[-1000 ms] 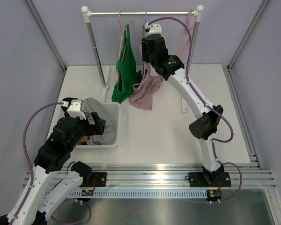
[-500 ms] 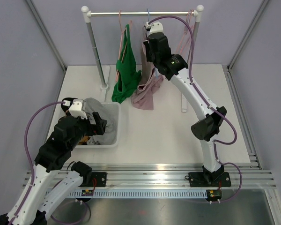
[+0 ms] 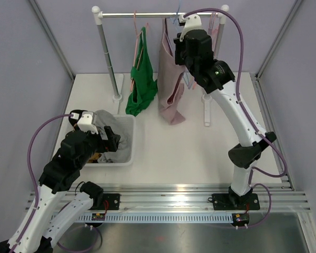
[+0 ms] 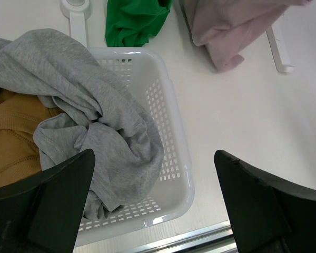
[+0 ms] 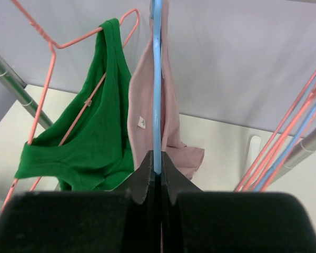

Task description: Remove the tank top from the hanger

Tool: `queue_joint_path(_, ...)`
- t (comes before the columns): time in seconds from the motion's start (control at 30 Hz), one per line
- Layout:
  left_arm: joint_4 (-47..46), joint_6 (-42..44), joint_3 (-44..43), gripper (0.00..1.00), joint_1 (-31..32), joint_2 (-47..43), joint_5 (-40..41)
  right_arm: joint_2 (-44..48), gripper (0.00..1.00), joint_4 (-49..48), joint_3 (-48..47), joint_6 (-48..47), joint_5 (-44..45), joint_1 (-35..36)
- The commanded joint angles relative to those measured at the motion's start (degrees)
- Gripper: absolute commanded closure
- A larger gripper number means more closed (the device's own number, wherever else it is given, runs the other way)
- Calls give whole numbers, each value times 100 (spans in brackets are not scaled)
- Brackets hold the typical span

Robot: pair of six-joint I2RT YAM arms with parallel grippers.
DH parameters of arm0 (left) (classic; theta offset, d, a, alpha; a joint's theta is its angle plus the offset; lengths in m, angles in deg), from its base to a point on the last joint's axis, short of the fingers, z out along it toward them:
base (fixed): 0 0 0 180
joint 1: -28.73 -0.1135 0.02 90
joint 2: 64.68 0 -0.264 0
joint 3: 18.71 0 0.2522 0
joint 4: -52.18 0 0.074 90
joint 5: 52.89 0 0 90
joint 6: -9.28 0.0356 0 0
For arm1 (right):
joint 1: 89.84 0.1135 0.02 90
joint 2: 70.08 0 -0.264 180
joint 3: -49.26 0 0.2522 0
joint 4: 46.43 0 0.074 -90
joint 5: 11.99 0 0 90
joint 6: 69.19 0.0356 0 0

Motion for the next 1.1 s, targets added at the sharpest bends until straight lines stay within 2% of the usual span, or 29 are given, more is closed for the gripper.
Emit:
queue_joint_path(0.0,-332,51,-136,1,15,59,-131,764,100,-260,335,133,-294,-24)
queue_joint_path(0.17,-358,-46,-663,1,15,234,-297,1555,100,283,820,441,-945,-15)
queue_joint_path(0.27,-534,-72,-1077,1,15,515,-508,2187,100,302,1617,590,-1349,-24)
queue_joint_path(0.5,-1315,-318,-2000,1,129,1271,-1036,3243,100,899,2463,626,-2772,-24)
queue_joint_path(0.6,-1675,-398,-2290,1,261,1623,-1212,3726,100,987,2938,670,-3579,-15)
queue_joint_path(0.8,-2247,-389,-2668,1,911,2220,-1168,4745,100,698,4061,968,-4301,-24)
queue_joint_path(0.87,-2345,-345,-2747,4,1166,2352,-1063,5036,100,584,4265,1065,-4460,-15)
queue_joint_path(1.07,-2371,-275,-2932,27,1571,2845,-816,5458,100,364,4723,1276,-4777,-15)
